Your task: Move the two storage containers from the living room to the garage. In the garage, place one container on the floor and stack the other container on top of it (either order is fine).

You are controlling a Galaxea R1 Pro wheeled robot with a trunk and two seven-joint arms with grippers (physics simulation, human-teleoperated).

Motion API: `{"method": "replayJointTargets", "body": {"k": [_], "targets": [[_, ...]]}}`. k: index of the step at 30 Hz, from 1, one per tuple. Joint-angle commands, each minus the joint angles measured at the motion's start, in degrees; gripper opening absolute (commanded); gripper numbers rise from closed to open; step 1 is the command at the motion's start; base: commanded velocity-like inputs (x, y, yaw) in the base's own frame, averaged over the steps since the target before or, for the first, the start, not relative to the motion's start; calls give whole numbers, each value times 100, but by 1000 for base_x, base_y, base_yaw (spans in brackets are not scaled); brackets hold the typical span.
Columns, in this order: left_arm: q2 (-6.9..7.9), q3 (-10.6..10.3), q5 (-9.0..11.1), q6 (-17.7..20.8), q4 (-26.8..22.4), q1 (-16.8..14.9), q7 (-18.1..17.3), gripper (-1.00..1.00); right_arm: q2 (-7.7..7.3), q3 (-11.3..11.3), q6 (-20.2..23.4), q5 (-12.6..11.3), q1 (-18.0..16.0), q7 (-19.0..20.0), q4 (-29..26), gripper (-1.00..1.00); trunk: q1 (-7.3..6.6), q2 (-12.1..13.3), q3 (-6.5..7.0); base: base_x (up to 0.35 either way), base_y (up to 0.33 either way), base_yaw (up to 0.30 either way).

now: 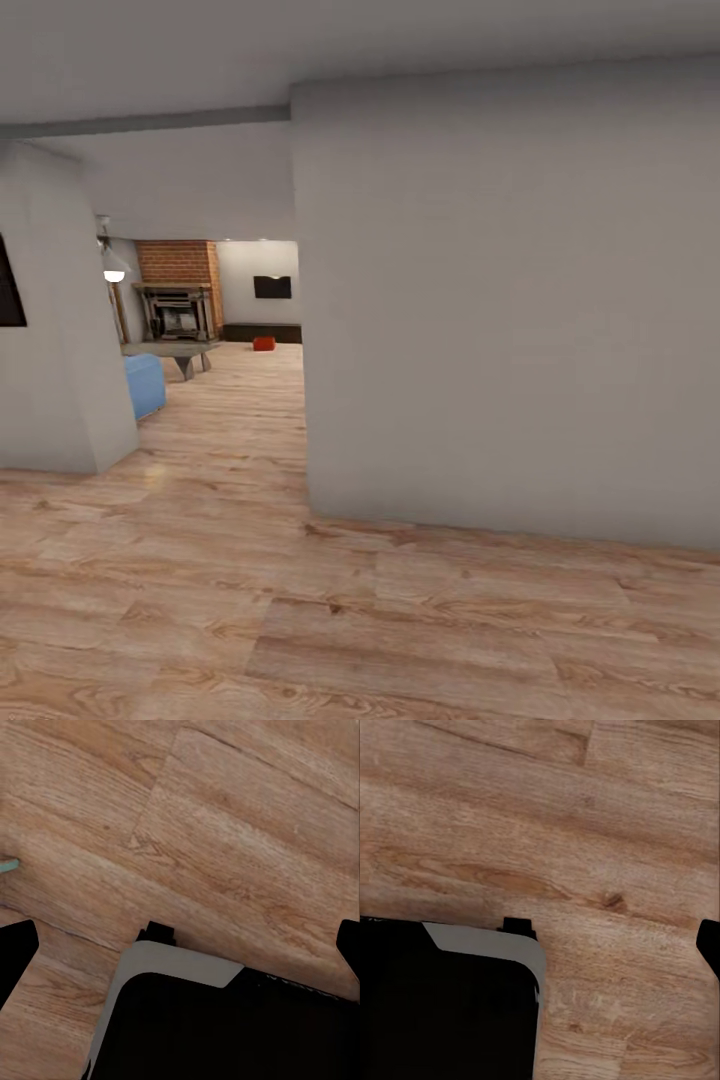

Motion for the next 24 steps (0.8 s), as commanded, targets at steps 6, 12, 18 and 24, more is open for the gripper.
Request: {"method": "replayJointTargets", "body": {"k": [6,12,18,24], "targets": [[-1,-49,45,-7,0,-5,15,100,0,45,-29,-25,-8,-13,17,100,4,-6,-9,322,0,267],[-1,-49,45,-7,0,-5,15,100,3,45,-29,-25,-8,-13,17,100,4,-6,-9,322,0,267],[-1,-49,45,-6,0,-5,15,100,-1,42,-29,-25,-8,-13,17,100,4,-6,-9,322,0,267],[-1,-49,45,-7,0,-5,15,100,-3,38,-29,-29,-8,-13,17,100,4,-6,-9,322,0,267]]}}
